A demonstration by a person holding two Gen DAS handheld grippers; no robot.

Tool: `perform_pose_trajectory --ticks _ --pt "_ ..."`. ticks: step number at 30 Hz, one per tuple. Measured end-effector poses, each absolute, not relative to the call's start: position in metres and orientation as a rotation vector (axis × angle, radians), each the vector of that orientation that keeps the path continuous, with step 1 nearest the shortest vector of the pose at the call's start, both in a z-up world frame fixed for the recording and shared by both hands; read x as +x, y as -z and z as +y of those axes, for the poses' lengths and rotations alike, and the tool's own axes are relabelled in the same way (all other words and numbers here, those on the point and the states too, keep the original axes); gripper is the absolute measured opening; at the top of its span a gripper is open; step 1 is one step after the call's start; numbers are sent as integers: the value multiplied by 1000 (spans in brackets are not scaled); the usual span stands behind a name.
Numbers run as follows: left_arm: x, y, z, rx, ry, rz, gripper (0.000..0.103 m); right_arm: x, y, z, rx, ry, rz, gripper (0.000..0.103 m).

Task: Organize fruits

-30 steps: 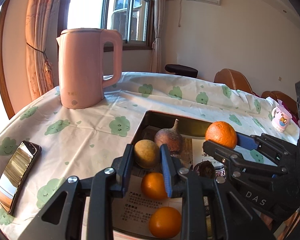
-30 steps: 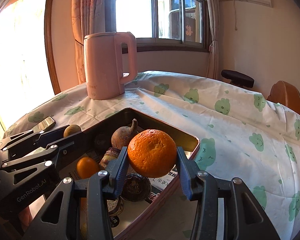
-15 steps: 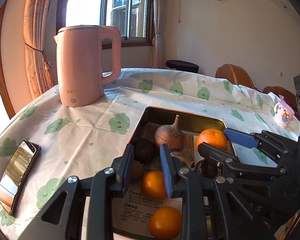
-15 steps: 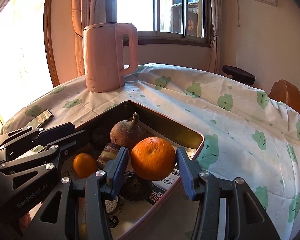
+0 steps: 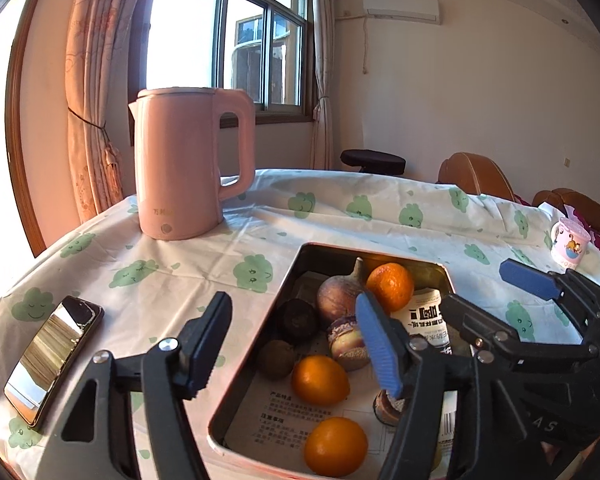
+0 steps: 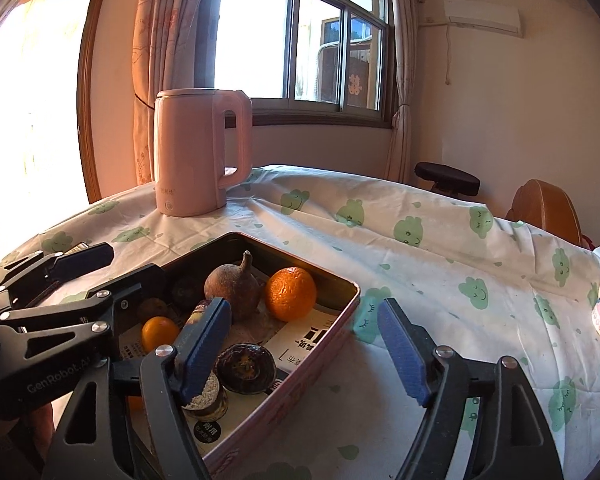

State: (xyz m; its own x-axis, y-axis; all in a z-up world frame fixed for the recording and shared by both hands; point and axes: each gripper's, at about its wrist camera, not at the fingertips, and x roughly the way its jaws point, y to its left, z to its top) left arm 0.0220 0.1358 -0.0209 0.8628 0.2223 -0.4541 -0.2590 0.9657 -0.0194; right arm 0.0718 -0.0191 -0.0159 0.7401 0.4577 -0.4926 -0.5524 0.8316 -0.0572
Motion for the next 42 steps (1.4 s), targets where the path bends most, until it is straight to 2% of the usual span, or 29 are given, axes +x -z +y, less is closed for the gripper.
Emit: perform_pose_trajectory --ticks 4,9,13,22,42 --pt "13 16 134 -94 -256 404 76 63 13 -29 -241 -511 439 78" --pt "14 14 126 -81 -250 382 77 58 11 -38 -260 -466 401 79" --pt "13 14 124 -66 -273 371 88 59 9 -41 -244 -463 396 84" --pt "11 14 121 -55 -286 360 99 59 6 -53 -179 -468 376 91" --pt "10 13 124 -66 -296 360 103 60 6 -63 -130 -451 370 97"
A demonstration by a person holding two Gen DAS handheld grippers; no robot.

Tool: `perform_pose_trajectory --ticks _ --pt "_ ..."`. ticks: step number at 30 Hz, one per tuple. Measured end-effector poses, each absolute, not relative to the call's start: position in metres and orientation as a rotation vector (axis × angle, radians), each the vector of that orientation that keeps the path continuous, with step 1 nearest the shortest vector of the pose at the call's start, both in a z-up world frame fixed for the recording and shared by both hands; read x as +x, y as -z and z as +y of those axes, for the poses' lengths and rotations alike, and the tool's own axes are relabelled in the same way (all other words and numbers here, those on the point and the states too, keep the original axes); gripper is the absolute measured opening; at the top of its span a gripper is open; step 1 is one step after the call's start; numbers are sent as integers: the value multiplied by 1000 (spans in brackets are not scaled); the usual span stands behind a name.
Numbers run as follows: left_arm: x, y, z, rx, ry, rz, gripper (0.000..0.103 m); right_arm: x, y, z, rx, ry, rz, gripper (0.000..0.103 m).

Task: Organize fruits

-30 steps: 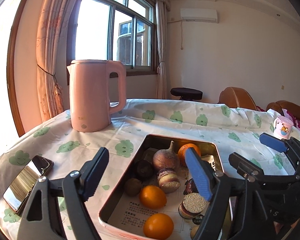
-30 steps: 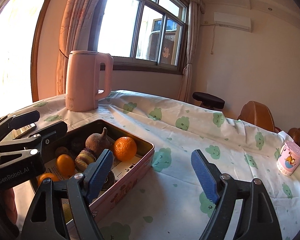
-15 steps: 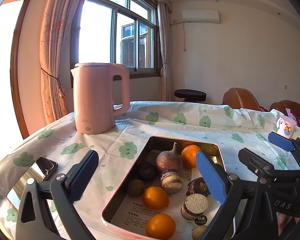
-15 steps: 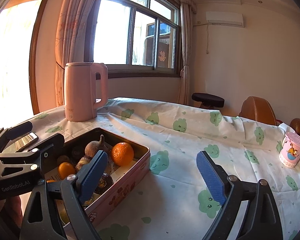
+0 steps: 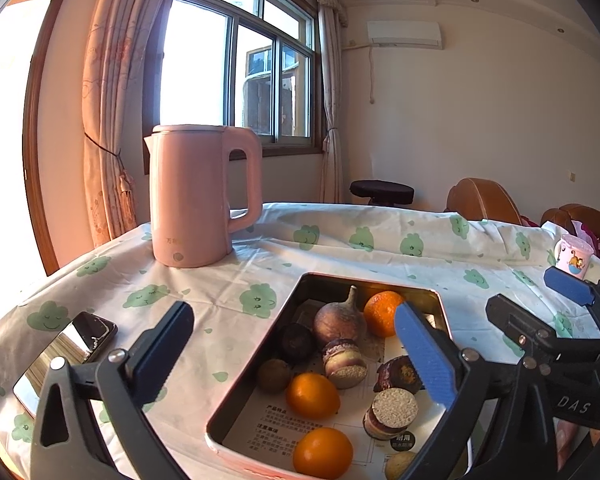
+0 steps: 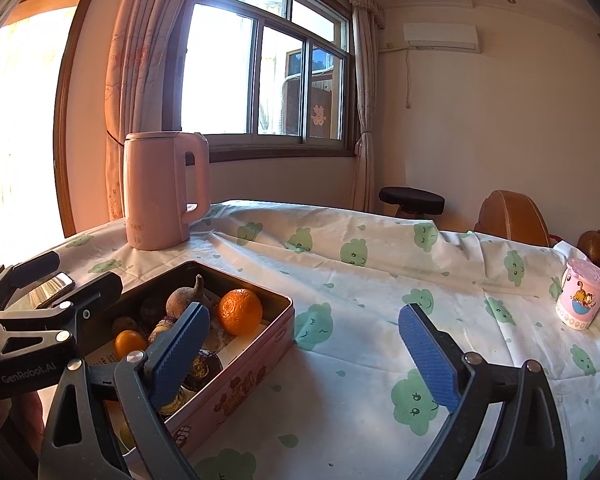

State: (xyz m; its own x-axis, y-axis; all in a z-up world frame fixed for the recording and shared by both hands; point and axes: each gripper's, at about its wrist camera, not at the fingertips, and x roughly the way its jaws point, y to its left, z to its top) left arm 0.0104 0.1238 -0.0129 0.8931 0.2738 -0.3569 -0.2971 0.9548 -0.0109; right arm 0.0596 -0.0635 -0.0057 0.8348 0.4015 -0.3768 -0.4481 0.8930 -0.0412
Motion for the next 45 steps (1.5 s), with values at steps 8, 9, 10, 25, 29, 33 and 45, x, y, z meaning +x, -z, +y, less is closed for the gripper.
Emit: perform_pose_trajectory --ticks 8,9,10,25,29,33,45 --pt "10 13 124 -67 -296 360 103 59 5 -64 -125 -447 369 97" --pt "10 13 125 -67 -296 360 103 59 5 -64 -125 -448 368 97" --pt "10 13 125 -67 -297 359 103 59 5 -64 -125 -448 368 97" --pt "10 13 125 -59 -303 355 103 58 4 -69 -105 -437 352 98" --pt "8 13 122 -53 -301 344 103 57 3 -71 -100 -433 348 98" --pt "8 12 122 -53 -302 343 103 57 3 -71 -95 -429 343 98" --pt "6 11 119 -47 -287 335 103 56 3 -72 -93 -425 338 98"
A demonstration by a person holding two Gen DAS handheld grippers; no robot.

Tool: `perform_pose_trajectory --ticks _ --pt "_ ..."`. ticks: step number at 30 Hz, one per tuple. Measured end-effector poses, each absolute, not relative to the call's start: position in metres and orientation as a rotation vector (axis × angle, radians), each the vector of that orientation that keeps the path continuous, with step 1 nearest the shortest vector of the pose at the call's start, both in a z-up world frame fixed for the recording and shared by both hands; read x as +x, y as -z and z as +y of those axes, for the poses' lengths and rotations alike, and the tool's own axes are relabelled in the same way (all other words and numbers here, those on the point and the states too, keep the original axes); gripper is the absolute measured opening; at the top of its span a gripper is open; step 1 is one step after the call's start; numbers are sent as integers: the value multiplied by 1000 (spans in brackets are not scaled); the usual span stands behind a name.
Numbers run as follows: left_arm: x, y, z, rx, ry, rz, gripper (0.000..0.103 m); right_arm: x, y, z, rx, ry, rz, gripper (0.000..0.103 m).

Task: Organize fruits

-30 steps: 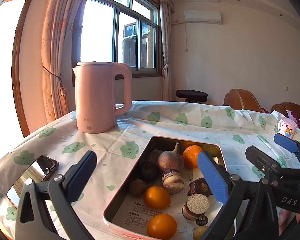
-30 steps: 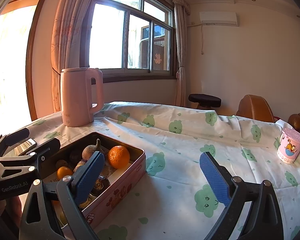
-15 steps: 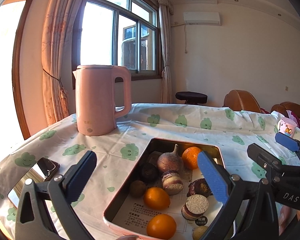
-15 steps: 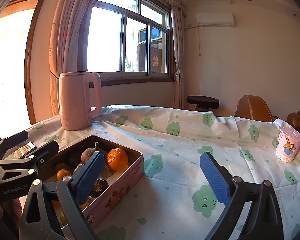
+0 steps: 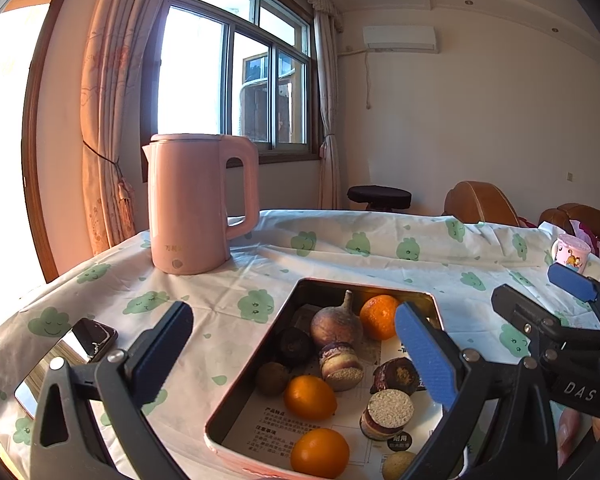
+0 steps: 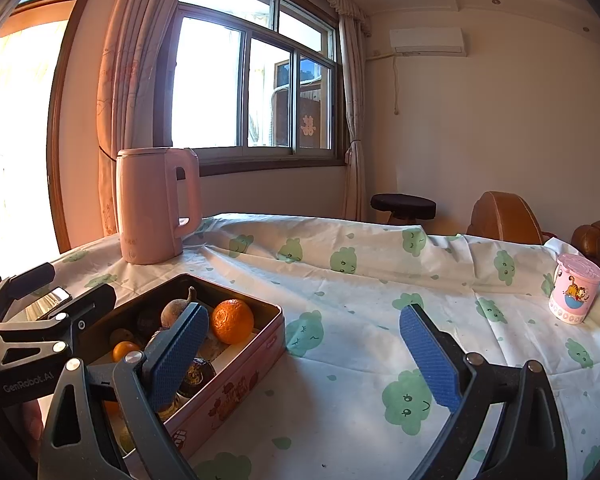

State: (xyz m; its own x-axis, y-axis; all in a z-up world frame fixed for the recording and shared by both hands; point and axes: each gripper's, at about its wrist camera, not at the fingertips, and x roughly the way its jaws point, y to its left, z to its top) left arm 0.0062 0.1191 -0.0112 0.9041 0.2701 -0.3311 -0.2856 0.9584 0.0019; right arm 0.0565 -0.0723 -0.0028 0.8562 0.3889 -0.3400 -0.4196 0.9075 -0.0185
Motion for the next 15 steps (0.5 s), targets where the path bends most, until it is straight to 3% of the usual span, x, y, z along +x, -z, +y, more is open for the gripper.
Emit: perform_pose_trajectory --ticks 15 --pt "5 10 118 -47 -294 322 103 57 2 -76 -77 -429 331 98"
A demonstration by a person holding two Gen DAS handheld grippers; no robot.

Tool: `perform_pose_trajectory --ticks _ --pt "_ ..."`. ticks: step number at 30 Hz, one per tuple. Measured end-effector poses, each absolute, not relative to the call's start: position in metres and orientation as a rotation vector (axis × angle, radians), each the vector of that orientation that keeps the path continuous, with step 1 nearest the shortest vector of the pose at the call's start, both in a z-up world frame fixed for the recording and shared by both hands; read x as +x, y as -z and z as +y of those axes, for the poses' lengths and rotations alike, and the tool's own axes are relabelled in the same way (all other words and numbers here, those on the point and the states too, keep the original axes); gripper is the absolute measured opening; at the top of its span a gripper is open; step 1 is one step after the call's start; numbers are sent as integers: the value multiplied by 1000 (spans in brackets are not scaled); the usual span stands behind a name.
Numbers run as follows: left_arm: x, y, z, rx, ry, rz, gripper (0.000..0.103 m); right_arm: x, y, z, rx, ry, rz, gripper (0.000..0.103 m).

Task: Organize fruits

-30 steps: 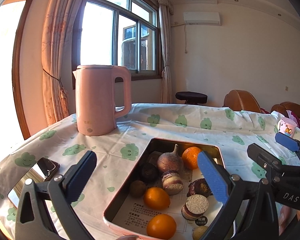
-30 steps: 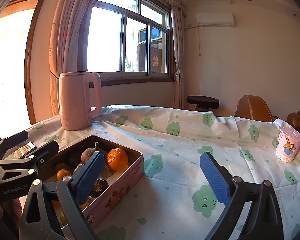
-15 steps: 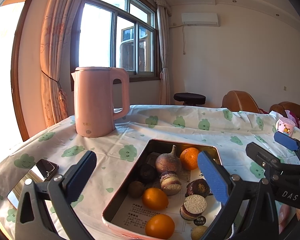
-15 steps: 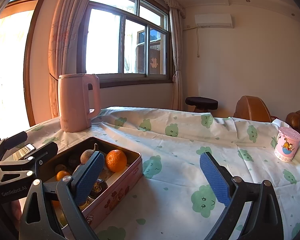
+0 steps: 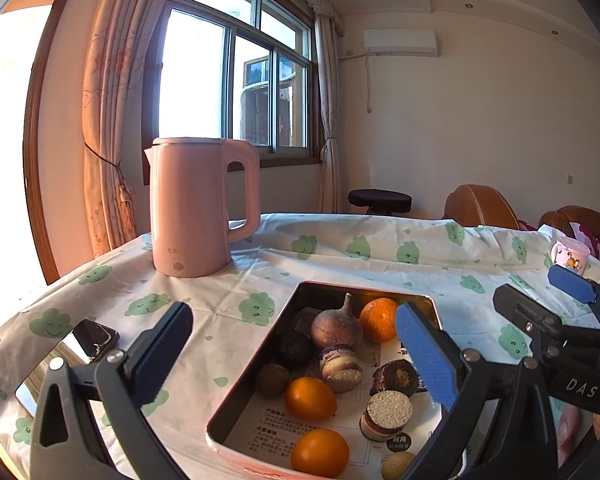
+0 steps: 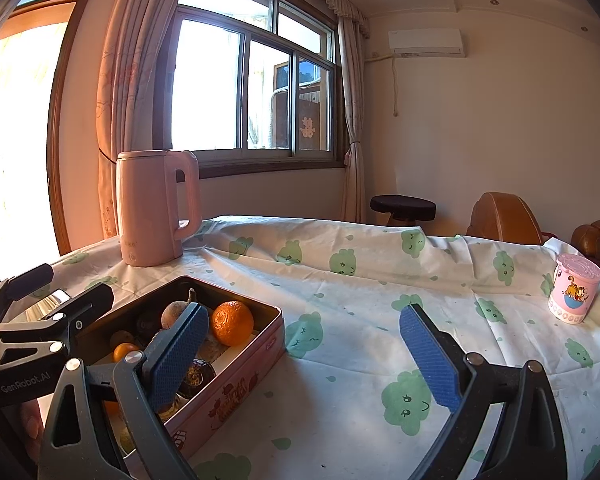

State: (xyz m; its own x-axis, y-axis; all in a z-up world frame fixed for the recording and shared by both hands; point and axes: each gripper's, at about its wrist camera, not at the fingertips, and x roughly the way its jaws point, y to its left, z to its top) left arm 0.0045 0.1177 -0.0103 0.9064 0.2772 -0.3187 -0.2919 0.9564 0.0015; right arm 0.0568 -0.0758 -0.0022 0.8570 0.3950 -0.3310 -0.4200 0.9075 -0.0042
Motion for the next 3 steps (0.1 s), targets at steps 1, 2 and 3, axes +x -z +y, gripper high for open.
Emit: perform_pose_trajectory --ticks 1,2,3 --pt "5 10 118 -47 -294 325 103 58 2 -78 -69 -428 338 98" --pt "4 10 118 -48 -294 326 103 59 3 -83 -67 -421 350 98" --pt "4 10 118 -49 -294 326 103 60 3 -88 -78 -406 363 98"
